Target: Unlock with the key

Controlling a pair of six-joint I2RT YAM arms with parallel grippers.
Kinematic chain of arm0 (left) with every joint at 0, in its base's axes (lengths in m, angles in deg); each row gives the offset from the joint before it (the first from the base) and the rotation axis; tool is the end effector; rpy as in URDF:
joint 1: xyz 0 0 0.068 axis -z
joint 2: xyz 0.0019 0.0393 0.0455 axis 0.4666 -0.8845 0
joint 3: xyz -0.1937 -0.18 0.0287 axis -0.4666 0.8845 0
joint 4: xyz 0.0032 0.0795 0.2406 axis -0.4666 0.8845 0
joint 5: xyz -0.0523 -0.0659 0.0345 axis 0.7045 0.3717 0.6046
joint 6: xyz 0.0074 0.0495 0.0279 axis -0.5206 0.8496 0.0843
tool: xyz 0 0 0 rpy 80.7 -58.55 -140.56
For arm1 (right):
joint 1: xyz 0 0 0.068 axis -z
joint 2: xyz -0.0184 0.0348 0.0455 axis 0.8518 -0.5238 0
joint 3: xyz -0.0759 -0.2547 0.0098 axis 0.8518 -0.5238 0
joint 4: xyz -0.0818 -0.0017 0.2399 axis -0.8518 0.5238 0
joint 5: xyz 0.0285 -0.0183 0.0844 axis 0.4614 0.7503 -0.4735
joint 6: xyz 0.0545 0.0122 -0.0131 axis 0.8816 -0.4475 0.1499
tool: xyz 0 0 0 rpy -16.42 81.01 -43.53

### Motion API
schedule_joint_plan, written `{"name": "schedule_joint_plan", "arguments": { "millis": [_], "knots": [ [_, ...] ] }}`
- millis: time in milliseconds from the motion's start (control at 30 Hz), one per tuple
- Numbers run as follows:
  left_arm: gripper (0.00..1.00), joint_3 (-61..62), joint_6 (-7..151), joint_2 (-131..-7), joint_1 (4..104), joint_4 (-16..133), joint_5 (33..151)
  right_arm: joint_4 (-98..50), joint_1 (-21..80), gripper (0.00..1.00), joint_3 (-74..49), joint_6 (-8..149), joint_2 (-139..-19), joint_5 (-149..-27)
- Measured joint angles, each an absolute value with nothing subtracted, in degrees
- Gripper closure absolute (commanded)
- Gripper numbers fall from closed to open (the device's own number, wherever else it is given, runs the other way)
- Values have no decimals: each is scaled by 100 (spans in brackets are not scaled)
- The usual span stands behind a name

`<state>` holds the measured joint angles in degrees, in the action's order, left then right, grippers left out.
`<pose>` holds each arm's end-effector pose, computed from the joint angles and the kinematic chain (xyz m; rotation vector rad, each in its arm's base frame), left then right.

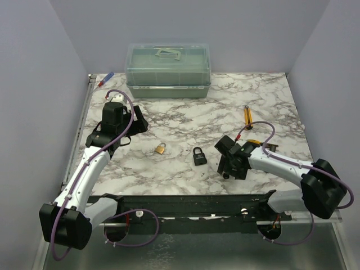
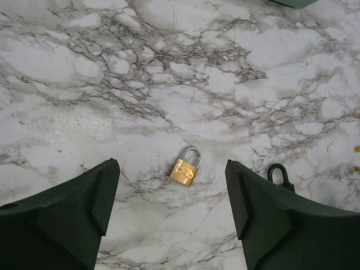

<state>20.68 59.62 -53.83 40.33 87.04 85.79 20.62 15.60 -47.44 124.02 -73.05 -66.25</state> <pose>0.2239 -0.0511 0.2977 -0.2038 2.1884 -0.3985 0.1568 0.1320 0.1669 0.4576 2.7996 -0.0101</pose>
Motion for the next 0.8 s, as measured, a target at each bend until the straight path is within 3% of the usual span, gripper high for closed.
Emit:
{"name": "schedule_joint_plan", "arguments": {
  "millis": [200,600,800],
  "knots": [
    [18,2068,5962,-5383,4059,8704,8577,1960,1560,41,-4779,12454,-7576,-6587],
    [19,2068,5962,-5383,4070,8706,8566,1802,1560,51,-4773,12393,-7733,-6590],
    [19,2068,5962,-5383,4070,8706,8560,1741,1530,68,-4687,12328,-7849,-6596]
  ]
}}
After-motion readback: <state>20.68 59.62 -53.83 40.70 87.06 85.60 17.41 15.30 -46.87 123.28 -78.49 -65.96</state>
